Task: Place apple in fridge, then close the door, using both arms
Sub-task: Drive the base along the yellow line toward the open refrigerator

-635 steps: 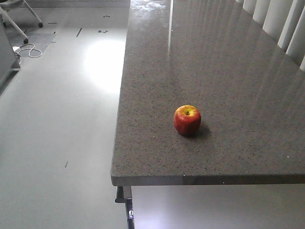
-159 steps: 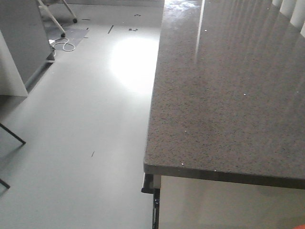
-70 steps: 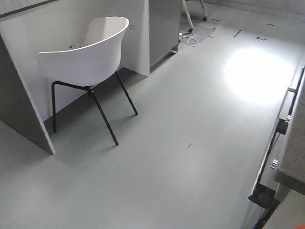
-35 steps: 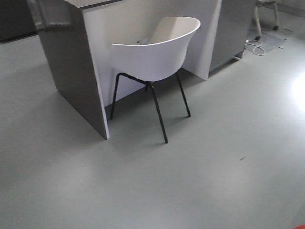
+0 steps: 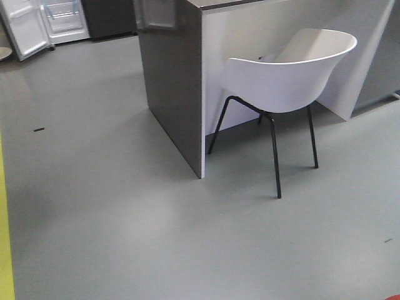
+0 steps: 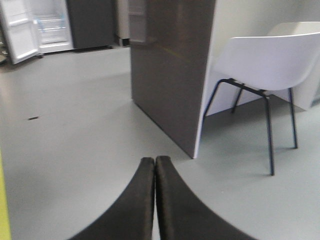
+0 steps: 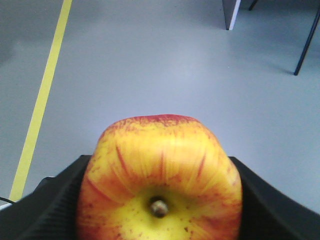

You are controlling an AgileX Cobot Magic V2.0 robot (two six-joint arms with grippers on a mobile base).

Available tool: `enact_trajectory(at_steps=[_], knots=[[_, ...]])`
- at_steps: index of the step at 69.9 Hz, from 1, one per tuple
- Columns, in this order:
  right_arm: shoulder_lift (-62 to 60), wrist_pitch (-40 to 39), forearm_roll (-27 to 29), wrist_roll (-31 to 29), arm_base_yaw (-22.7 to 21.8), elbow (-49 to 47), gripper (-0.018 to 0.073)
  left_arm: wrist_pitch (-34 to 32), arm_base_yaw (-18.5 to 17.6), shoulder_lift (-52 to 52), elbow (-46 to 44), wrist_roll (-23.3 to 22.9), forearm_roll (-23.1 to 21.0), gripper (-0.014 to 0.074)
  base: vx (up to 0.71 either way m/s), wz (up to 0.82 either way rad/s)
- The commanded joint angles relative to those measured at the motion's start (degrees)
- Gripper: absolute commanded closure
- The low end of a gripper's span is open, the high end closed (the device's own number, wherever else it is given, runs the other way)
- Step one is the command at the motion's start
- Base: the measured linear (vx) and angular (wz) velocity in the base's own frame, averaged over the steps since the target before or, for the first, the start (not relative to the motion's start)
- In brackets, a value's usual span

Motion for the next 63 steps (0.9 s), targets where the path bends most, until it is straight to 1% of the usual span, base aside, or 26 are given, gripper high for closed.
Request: enact_trajectory(at_steps=[1,23,63], knots=[[0.5,-3.5,0.5,-0.2,-0.1,-1.5,0.0179,-3.6,-0.2,-0.3,-1.8,-0.5,0.0,0.0603,0.03,0.47],[0.5,-3.5,0.5,-0.2,-0.1,-1.5,0.0179,-3.6,-0.2,-0.3,-1.8,-0.5,0.0,0.0603,0.06,0.44],[0.5,-3.6,0.5,-0.2,-0.1,-1.5,0.0179,-3.6,-0.2,-0.3,-1.8,-0.5,0.0,0.0603,0.10,0.34]])
